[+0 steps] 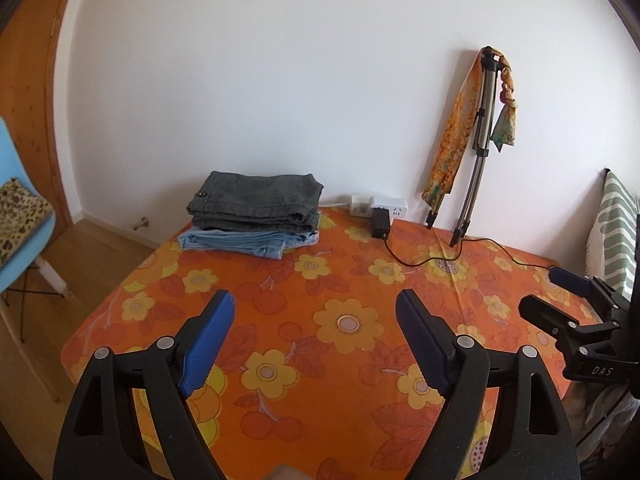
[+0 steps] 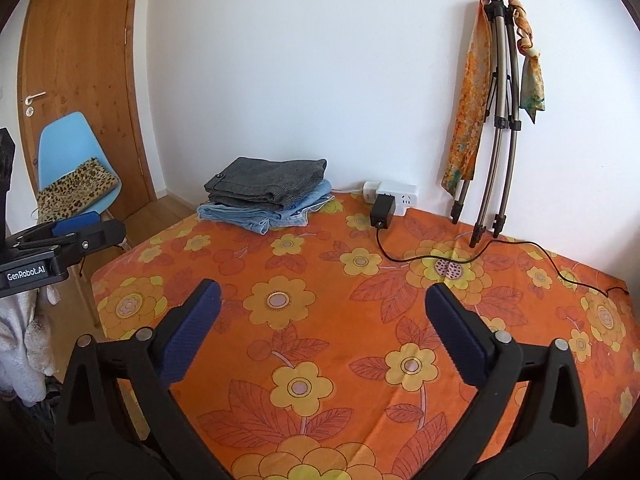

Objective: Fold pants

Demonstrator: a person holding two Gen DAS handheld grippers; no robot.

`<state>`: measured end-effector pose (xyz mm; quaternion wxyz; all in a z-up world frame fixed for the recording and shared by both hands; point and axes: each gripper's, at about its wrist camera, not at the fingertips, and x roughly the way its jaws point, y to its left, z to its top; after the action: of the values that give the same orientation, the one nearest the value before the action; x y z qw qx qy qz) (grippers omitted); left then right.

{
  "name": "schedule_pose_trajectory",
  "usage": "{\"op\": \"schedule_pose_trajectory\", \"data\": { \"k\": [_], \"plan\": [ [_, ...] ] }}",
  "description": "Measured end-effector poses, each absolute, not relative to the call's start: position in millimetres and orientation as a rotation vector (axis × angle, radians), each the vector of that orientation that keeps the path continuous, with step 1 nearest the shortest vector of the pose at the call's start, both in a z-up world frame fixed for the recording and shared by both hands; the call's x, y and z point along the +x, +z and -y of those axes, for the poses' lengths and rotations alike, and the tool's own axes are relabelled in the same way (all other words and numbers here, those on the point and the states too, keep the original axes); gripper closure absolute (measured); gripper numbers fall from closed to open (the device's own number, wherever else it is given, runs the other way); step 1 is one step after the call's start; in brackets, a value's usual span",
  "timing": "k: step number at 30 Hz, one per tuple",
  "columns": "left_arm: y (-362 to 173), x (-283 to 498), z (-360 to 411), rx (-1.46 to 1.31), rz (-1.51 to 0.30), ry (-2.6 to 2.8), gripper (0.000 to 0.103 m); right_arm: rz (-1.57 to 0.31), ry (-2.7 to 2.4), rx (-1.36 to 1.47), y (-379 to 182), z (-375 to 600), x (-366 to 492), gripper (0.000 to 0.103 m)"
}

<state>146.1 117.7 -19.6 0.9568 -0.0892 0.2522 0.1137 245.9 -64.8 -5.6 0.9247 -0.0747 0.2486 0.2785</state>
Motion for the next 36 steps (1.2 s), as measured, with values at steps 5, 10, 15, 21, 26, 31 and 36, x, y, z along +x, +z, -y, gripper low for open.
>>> {"op": "schedule_pose_trajectory", "data": {
  "k": [5, 10, 15, 21, 26, 31, 36],
  "plan": [
    [-25, 151, -112, -0.166, -0.548, 0.249, 0.02, -0.514, 0.551, -0.178, -10, 69, 246, 0.0],
    [-24, 151, -106, -0.172, -0.539, 0.234, 0.02, -0.531, 0.523, -0.196, -19, 74, 249, 0.0],
    [-24, 154, -104, -0.167, -0.544, 0.238, 0.01, -0.557, 0.508, -0.183, -26, 81, 254, 0.0],
    [-26, 153, -105, -0.165, -0.552, 0.238, 0.008, -0.555, 0.504, -0.168, -25, 81, 255, 0.0],
    [-28, 154, -109, -0.176, -0.571, 0.236, 0.008, -0.558, 0.512, -0.194, -29, 74, 253, 0.0],
    [-29, 153, -109, -0.171, -0.573, 0.252, 0.008, -0.558, 0.515, -0.202, -30, 72, 251, 0.0],
    [-29, 152, -111, -0.177, -0.575, 0.268, 0.008, -0.553, 0.512, -0.203, -30, 72, 251, 0.0]
  ]
}}
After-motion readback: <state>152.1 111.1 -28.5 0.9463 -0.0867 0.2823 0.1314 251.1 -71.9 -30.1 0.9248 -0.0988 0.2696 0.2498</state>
